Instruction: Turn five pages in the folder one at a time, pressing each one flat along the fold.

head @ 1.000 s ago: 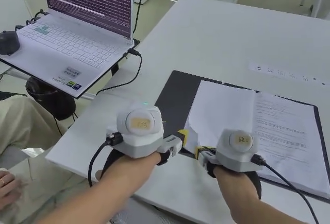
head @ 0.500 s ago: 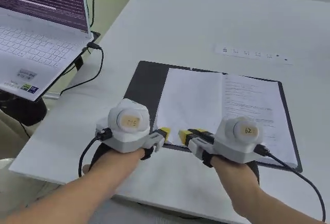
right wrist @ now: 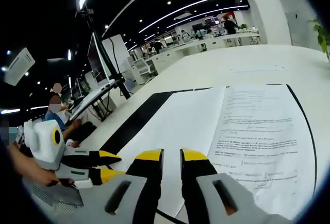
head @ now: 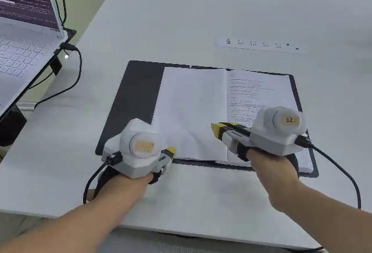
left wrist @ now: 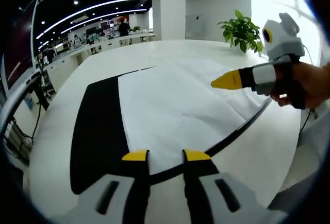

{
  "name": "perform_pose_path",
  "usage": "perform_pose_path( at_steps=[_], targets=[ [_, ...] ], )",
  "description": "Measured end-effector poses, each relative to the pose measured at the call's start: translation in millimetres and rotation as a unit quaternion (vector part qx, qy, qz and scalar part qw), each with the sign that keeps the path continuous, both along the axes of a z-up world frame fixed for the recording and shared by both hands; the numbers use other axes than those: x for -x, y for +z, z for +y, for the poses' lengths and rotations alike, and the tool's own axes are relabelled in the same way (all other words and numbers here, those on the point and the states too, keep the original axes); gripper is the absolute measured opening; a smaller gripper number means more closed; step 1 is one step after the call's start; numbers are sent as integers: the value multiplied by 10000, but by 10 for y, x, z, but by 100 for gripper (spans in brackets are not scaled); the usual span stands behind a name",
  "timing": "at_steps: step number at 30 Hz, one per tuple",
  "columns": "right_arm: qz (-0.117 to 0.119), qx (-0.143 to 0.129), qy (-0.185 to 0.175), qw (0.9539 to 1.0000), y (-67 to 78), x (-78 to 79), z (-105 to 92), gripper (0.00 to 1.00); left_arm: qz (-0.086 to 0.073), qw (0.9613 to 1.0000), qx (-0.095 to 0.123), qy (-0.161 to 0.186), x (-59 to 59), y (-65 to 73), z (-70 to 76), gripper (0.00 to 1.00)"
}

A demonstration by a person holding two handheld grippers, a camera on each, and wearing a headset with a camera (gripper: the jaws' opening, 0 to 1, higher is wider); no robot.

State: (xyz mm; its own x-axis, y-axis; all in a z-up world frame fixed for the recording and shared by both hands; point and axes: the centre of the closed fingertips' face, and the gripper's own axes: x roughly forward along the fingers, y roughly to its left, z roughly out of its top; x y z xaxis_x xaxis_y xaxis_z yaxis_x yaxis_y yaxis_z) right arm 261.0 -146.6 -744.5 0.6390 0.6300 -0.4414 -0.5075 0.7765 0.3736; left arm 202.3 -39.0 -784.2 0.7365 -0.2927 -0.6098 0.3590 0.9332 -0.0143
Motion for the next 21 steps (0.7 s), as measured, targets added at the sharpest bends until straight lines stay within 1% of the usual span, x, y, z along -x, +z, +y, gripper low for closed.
perform_pose_path(
  at_steps=[1,2,3,4,5,6,7,9,11,12,14,15,21],
  targets=[
    [3,1,4,10000,-6,-14,0,11,72,10000,3,23,27,-39,10,23],
    [10,-3,18,10000,-23,-58,-2,12,-254,9996,80,-6,-14,24,3,23],
    [17,-3,25,10000,-37,-90,-4,12,-83,9999,54,82,70,-9,35,23],
    [30,13,24,10000,-52,-122,-11,11,-166,9998,91,100,50,-19,35,23],
    [22,7,20,10000,-58,-175,-26,11,-219,9997,98,91,60,-14,38,23],
    [20,-17,9,10000,-66,-239,-34,11,-267,9995,127,105,37,-34,38,23],
    [32,-7,2,10000,-78,-281,-42,10,-287,9994,175,126,33,-33,36,23],
    [38,-6,-7,10000,-95,-368,-56,10,-337,9992,158,114,36,-39,22,23],
    [69,-13,-33,10000,-134,-466,-74,9,-339,9991,201,133,26,-56,28,23],
    [141,2,-54,9999,-161,-514,-78,9,-347,9991,198,124,13,-85,29,23],
    [132,-32,-70,9999,-171,-581,-79,8,-356,9991,199,122,4,-91,31,23],
    [181,-36,-110,9998,-193,-633,-83,7,-380,9990,188,112,0,-86,30,23],
    [259,-40,-180,9995,-231,-732,-80,1,-402,9989,212,130,16,-73,29,23]
  ],
)
